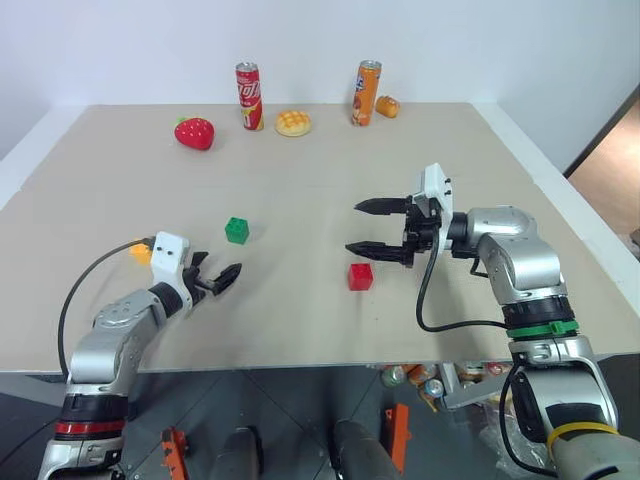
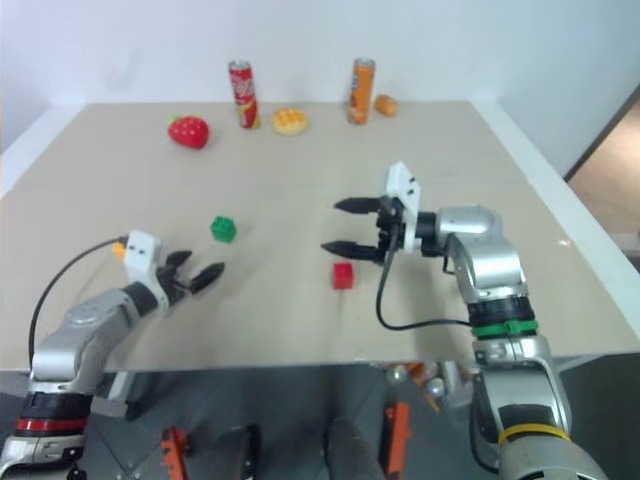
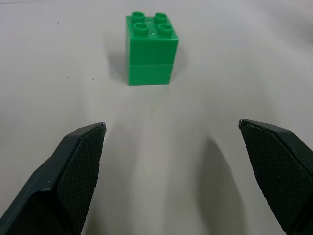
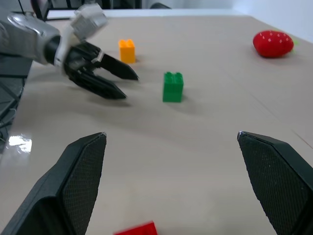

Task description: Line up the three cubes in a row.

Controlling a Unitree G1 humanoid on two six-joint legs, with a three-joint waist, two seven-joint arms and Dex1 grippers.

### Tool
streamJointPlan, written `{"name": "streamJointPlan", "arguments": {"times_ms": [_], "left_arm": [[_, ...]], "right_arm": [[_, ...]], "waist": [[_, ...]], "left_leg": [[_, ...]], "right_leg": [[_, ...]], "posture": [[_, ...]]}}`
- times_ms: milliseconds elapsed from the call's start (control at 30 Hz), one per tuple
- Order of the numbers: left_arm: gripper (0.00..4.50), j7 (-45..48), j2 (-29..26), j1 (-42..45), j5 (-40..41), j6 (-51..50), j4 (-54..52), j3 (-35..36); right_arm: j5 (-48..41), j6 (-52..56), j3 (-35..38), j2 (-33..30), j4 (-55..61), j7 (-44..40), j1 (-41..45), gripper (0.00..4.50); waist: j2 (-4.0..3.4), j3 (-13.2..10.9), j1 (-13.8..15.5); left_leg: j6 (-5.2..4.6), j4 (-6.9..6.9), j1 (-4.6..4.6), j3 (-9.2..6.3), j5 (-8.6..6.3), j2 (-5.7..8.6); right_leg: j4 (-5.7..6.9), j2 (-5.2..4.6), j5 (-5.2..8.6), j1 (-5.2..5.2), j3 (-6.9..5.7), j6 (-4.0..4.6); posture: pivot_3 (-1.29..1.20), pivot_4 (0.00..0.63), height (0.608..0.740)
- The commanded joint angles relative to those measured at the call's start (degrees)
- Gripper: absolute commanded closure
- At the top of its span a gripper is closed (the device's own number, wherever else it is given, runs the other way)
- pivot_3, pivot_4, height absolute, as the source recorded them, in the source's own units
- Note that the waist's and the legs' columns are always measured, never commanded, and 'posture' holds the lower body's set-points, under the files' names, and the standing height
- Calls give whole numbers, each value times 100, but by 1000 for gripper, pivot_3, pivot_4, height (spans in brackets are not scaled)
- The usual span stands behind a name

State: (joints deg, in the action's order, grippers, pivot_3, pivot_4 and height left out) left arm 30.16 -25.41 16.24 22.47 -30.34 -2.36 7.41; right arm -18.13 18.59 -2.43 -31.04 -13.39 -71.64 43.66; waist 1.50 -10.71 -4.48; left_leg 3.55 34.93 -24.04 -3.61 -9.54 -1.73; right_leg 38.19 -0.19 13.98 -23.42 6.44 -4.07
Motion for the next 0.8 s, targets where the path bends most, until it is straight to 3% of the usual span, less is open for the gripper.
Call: {"name": "streamJointPlan", "arguments": {"times_ms": [33,333,800], "left_arm": [[0,-30,71,243,-154,160,105,-133],[0,-555,271,1047,-619,644,1202,-95],[0,-485,494,1798,-924,1246,2358,-223]], "right_arm": [[-245,221,105,29,499,189,-181,32],[-324,373,164,-70,713,406,-417,32],[-450,415,173,-220,813,479,-474,32]], "waist": [[0,0,5],[0,0,11],[0,0,18]], "left_leg": [[0,3,0,0,0,0],[0,8,-2,-2,0,0],[2,9,-7,-8,2,5]], "right_leg": [[0,0,0,2,0,0],[0,0,-4,2,-2,-2],[-1,-1,-5,3,-5,-8]], "posture": [[0,150,740],[0,150,740],[0,150,740]]}}
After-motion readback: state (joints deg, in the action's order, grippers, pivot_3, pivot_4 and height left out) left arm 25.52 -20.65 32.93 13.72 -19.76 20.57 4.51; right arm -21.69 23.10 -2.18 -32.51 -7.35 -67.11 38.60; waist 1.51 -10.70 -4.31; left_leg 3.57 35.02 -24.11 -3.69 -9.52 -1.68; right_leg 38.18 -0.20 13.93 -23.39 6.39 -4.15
